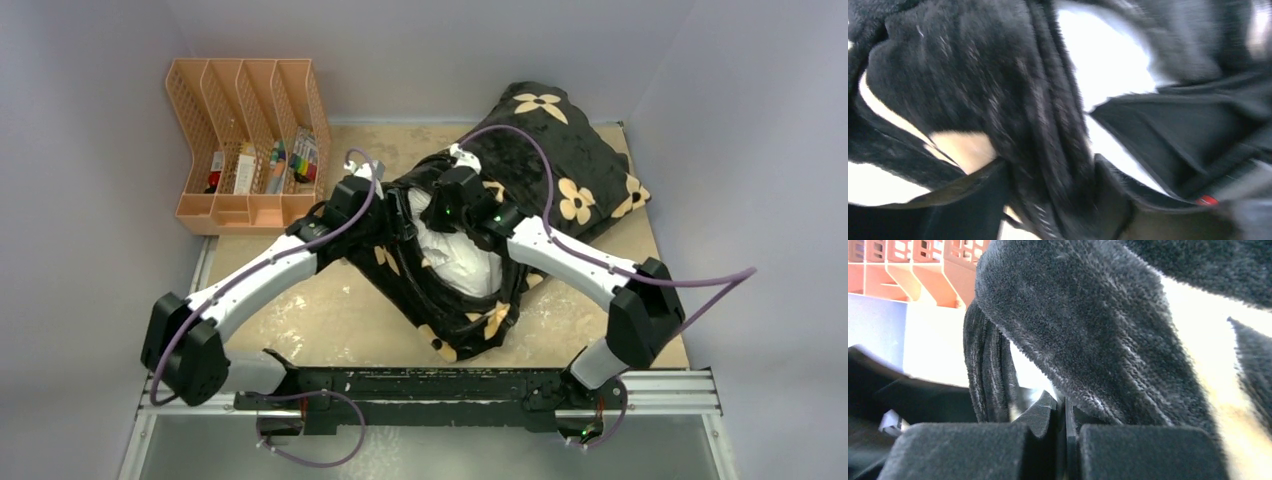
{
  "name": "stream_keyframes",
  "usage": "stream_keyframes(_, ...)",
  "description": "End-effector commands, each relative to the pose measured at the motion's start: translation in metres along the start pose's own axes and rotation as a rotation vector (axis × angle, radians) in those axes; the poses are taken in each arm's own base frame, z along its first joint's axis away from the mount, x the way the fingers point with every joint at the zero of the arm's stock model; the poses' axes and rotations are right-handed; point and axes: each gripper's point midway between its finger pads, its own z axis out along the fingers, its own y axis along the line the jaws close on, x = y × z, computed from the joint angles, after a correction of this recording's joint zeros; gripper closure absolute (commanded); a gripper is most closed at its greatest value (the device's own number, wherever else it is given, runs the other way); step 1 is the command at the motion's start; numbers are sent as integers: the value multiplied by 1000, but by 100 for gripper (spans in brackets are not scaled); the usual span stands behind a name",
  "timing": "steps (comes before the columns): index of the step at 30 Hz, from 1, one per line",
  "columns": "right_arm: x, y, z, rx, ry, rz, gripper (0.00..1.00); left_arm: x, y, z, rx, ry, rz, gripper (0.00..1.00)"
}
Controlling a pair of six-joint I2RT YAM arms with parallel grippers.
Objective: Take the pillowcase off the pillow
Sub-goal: Remove the pillow from the pillowcase.
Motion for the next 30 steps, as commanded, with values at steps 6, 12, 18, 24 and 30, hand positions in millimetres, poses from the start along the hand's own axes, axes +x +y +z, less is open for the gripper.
stream_keyframes(6,-63,-31,-44,87,-203,33,100,-10,100,-9,-389,-40,63,100)
stream_keyframes(12,-101,-50,-67,57,-298,61,100,-9,151,-27,-573,-53,-40,100)
stream_keyframes(18,-118,-29,-93,-53,-318,-2,100,2,170,-8,-537,8,-142,100)
stream_keyframes(24,-126,-11,-117,-180,-389,-11,100,17,164,19,-467,101,-183,98)
stream_keyframes(30,-106,-3,-96,-222,-283,-20,100,-26,102,3,-280,-20,-102,60)
